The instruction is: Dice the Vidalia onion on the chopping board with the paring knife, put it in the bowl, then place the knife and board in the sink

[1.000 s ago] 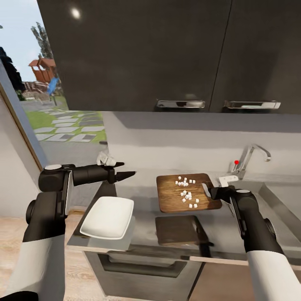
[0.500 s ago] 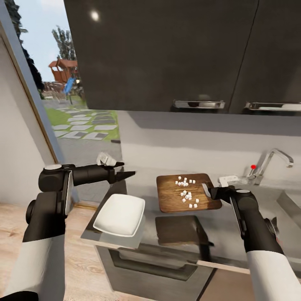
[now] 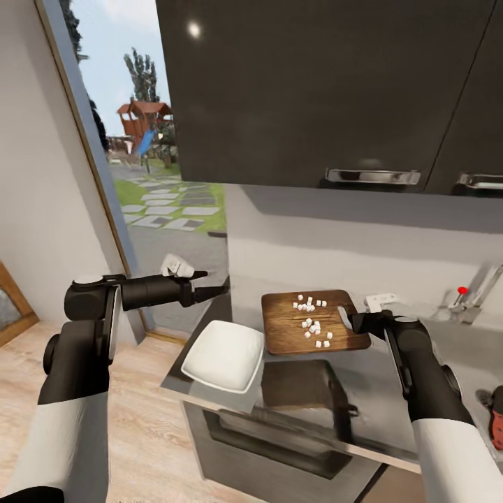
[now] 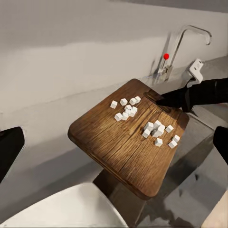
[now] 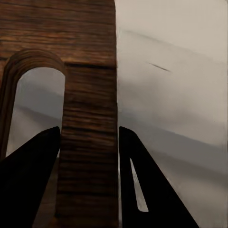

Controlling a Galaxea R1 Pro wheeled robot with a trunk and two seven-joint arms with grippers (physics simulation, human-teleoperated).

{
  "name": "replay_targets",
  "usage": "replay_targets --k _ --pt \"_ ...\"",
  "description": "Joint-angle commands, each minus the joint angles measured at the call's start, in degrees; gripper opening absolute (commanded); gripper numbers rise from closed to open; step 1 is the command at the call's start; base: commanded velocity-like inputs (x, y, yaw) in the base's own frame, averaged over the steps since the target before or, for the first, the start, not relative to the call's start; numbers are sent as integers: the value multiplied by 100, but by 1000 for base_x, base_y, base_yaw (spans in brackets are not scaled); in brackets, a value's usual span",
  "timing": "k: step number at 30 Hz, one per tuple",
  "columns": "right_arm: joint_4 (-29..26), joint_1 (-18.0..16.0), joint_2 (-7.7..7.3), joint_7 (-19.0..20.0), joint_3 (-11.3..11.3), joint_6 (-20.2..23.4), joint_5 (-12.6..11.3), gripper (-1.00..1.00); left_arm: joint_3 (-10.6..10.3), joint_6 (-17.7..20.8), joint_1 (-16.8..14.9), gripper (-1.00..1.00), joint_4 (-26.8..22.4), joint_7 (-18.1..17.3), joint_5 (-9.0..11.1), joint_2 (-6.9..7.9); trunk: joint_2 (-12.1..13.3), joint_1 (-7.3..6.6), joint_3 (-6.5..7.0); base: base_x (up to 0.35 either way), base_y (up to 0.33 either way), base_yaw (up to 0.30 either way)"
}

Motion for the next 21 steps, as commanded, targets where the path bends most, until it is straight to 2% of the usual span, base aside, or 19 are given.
replay_targets --k 1,21 --pt "-9 -5 1 55 -5 17 49 -100 12 55 -9 100 -3 -58 -57 -8 -13 4 -13 0 0 248" --pt "-9 -5 -3 55 -5 19 49 -100 12 55 -9 100 -3 -58 -57 -8 -13 4 -13 0 0 261"
